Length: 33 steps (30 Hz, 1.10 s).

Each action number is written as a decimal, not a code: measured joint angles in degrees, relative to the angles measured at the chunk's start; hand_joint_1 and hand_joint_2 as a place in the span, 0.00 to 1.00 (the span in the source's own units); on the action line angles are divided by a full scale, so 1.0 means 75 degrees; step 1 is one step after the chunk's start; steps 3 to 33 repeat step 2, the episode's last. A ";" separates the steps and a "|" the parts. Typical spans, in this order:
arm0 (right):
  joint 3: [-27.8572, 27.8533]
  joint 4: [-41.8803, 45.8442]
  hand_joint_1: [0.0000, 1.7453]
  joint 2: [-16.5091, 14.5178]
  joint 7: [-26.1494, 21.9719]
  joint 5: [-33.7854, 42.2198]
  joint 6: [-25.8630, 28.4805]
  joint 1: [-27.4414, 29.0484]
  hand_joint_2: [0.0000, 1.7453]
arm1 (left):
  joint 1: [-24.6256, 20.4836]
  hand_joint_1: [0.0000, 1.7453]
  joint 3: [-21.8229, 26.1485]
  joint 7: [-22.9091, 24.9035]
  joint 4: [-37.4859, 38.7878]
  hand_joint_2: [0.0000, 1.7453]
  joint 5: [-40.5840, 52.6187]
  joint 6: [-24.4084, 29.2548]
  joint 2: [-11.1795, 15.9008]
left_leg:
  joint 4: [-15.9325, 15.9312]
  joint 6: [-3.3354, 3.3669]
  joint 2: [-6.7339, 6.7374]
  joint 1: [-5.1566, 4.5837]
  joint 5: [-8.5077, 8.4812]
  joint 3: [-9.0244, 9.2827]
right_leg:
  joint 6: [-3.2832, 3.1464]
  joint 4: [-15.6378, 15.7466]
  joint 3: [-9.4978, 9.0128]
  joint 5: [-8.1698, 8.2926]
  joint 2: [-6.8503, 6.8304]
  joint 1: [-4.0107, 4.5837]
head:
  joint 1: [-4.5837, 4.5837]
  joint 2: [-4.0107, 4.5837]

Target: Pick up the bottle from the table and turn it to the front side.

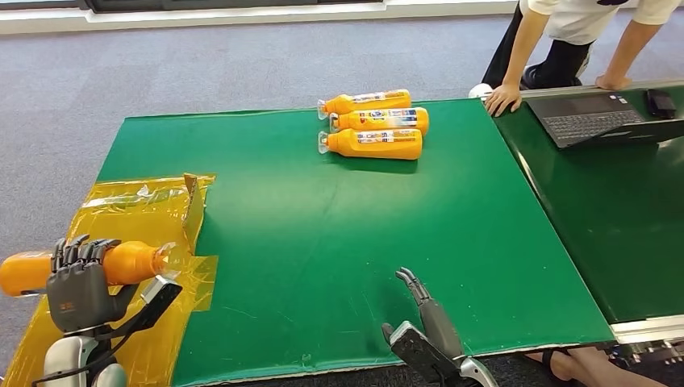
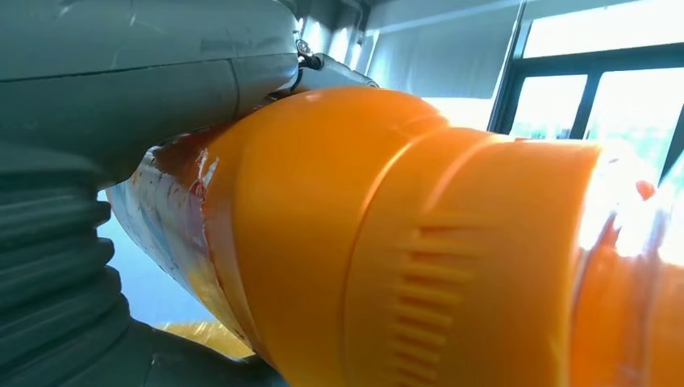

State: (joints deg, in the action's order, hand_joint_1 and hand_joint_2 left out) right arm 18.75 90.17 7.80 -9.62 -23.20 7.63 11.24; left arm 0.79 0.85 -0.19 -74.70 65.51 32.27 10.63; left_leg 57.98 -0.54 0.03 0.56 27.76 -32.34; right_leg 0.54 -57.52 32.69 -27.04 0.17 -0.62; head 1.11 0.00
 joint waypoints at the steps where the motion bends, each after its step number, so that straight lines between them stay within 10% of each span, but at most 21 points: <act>1: 0.0000 0.0001 0.00 0.0000 -0.0007 0.0014 -0.0004 0.0003 1.00 | 0.0102 1.00 0.0001 0.0009 -0.0082 1.00 -0.0038 -0.0068 -0.0065 | 0.0000 0.0000 0.0001 0.0000 0.0000 0.0000 | 0.0000 0.0001 0.0000 0.0000 0.0000 0.0000 | 0.0001 0.0000; 33: 0.0000 0.0001 0.00 0.0000 -0.0010 0.0020 -0.0007 0.0005 1.00 | 0.0153 1.00 0.0001 0.0010 -0.0125 1.00 -0.0061 -0.0098 -0.0101 | 0.0000 0.0000 0.0001 0.0000 0.0000 0.0000 | 0.0000 0.0001 0.0000 0.0000 0.0000 0.0000 | 0.0001 0.0000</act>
